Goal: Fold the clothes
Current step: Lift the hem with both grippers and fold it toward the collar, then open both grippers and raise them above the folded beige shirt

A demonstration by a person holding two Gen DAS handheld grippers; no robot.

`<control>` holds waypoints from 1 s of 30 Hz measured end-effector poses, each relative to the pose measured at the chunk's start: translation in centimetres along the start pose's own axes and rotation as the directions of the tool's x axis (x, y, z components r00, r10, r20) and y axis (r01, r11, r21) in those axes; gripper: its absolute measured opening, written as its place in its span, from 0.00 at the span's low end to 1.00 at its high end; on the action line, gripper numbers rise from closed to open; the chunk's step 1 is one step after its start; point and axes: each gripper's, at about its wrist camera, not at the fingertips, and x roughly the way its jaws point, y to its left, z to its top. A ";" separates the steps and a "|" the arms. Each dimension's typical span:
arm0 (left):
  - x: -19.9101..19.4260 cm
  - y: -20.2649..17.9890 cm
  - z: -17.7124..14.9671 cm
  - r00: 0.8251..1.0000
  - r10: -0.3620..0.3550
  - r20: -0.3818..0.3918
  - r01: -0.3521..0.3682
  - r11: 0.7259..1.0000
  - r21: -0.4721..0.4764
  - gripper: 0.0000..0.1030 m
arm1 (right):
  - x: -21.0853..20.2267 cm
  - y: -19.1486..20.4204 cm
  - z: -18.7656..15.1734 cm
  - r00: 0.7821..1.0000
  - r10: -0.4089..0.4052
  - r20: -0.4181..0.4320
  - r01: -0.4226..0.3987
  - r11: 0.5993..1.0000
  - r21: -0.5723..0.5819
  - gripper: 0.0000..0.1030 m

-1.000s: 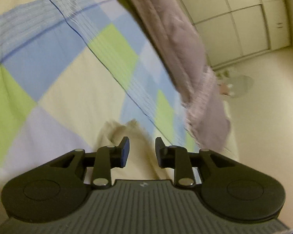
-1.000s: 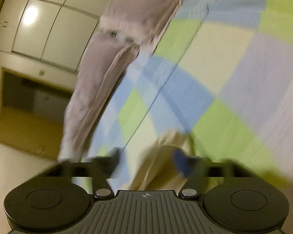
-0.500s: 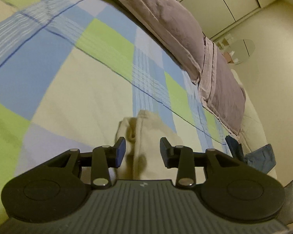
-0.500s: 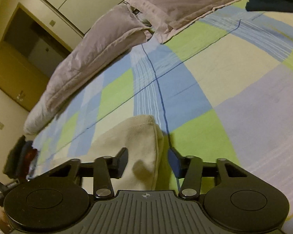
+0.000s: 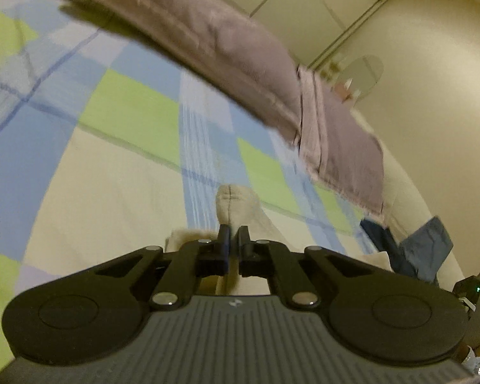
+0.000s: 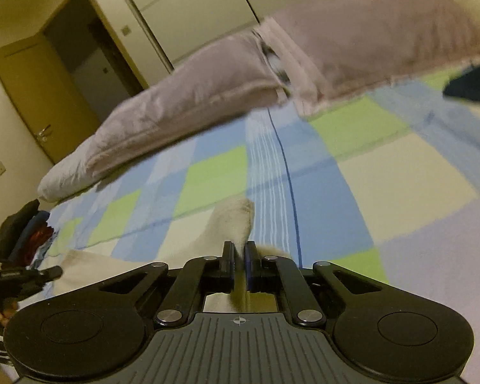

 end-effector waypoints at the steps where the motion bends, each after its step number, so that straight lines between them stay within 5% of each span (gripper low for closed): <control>1: 0.0 0.0 0.1 1.000 0.007 0.013 -0.007 1.000 0.000 0.02 | 0.3 0.3 0.1 1.000 -0.016 0.002 0.016 1.000 -0.010 0.04; 6: 0.1 -0.2 0.3 0.997 0.064 0.048 -0.065 0.998 0.010 0.03 | 3.0 0.4 -0.1 0.991 -0.116 -0.060 0.114 0.993 -0.032 0.04; 9: 0.2 -0.4 0.3 0.992 0.111 0.055 -0.113 0.993 0.022 0.14 | 4.7 -0.1 -1.3 0.979 -0.168 -0.116 0.165 0.986 -0.029 0.05; 14: 0.3 -1.3 0.3 0.981 0.180 0.075 -0.184 0.981 0.058 0.15 | 3.9 1.1 -1.1 0.964 -0.252 -0.086 0.250 0.968 -0.027 0.06; 17: 0.7 -4.0 0.1 0.982 0.173 0.078 -0.184 0.967 0.174 0.15 | 3.5 3.6 -0.8 0.950 -0.312 -0.014 0.309 0.945 -0.109 0.19; 18: 1.2 -5.0 -0.3 0.983 0.174 0.062 -0.184 0.958 0.221 0.15 | 3.6 4.5 -0.8 0.947 -0.322 0.008 0.320 0.938 -0.135 0.32; 19: 1.9 -5.7 -0.8 0.982 0.183 0.052 -0.191 0.946 0.262 0.15 | 3.8 5.2 -0.9 0.947 -0.319 0.024 0.319 0.934 -0.159 0.40; 22: 4.4 -6.1 -2.1 0.974 0.224 0.021 -0.219 0.926 0.308 0.15 | 5.9 5.8 -1.8 0.964 -0.264 -0.025 0.253 0.943 -0.217 0.40; 30: 5.0 -2.5 -2.5 0.972 0.234 -0.003 -0.231 0.959 0.163 0.11 | 6.5 0.5 -3.0 0.978 -0.199 -0.062 0.195 0.978 -0.069 0.40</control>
